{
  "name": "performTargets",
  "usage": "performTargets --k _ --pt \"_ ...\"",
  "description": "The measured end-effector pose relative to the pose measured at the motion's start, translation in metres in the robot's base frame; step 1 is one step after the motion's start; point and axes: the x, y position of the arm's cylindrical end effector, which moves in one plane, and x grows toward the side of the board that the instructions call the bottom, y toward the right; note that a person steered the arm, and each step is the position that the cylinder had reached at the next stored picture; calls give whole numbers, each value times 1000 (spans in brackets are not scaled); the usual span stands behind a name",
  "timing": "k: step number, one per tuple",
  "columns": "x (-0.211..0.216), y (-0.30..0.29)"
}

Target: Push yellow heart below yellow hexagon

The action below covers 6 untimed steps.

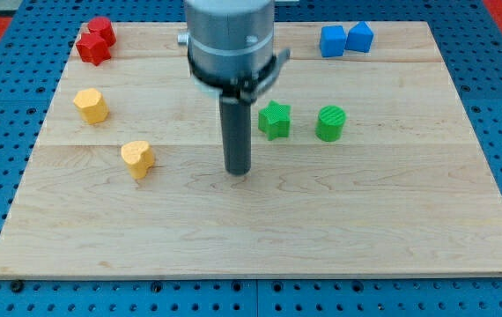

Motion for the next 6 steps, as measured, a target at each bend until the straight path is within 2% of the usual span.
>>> performTargets --k 2,3,4,5,6 --pt "-39 -186" --pt "-29 -142" --pt "9 -161" --pt "19 -237" --pt "-42 -214"
